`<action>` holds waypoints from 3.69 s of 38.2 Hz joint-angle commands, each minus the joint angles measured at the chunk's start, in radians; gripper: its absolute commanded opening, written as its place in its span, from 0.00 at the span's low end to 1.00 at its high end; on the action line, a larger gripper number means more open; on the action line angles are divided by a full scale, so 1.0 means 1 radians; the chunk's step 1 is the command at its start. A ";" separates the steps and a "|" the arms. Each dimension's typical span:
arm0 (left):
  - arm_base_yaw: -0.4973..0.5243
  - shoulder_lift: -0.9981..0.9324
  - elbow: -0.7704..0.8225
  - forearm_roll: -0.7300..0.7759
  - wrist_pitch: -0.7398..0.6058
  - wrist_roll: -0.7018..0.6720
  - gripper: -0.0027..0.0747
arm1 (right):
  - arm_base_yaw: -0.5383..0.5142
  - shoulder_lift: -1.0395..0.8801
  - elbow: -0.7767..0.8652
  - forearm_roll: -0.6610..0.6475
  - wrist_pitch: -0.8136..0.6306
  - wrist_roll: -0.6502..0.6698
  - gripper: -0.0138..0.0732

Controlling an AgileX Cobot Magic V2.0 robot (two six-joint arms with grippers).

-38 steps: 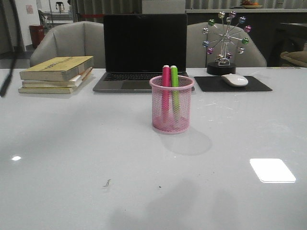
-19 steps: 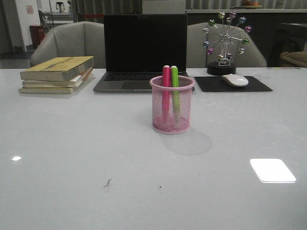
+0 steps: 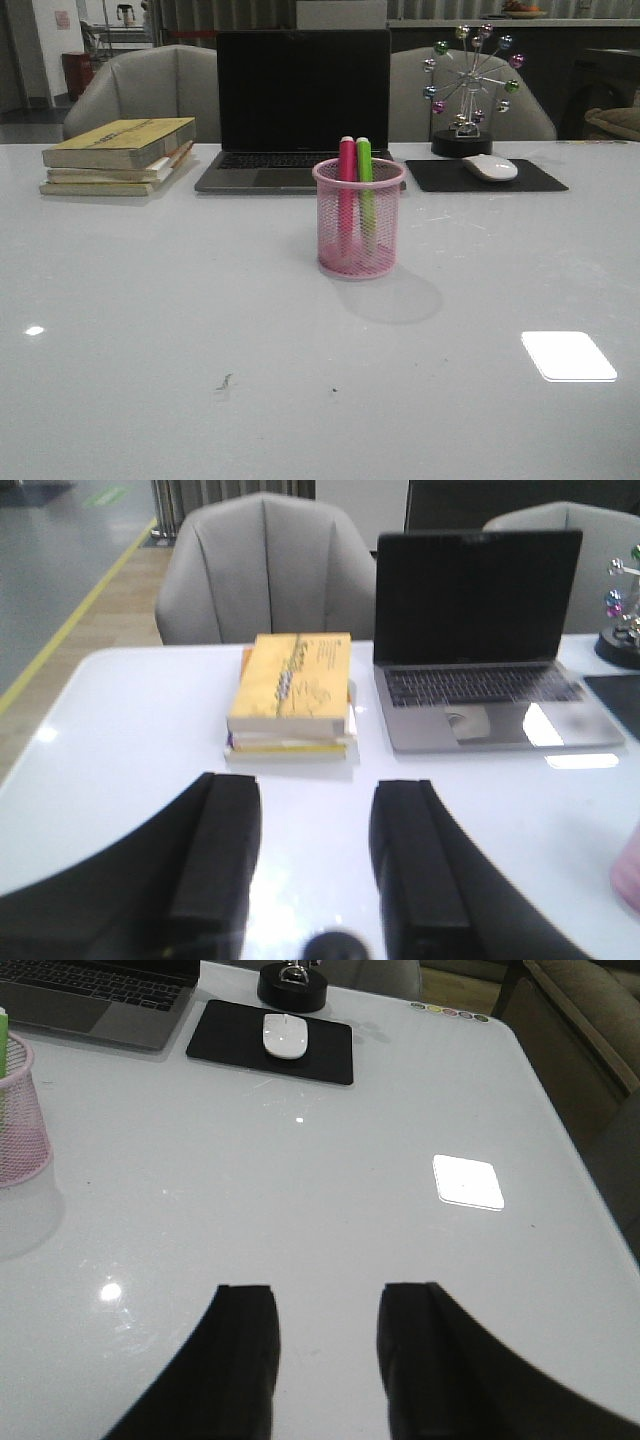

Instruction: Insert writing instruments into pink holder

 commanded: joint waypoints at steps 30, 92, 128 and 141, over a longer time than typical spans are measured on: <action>-0.088 -0.283 0.236 -0.021 -0.040 -0.005 0.49 | -0.006 0.004 -0.026 0.034 -0.073 -0.003 0.59; -0.088 -0.283 0.236 -0.021 -0.040 -0.005 0.49 | -0.006 0.004 -0.026 0.035 -0.064 -0.003 0.21; -0.088 -0.283 0.236 -0.021 -0.040 -0.005 0.49 | -0.006 -0.274 0.256 0.317 -0.370 -0.065 0.21; -0.088 -0.283 0.236 -0.021 -0.038 -0.005 0.49 | -0.006 -0.392 0.412 0.292 -0.423 -0.095 0.21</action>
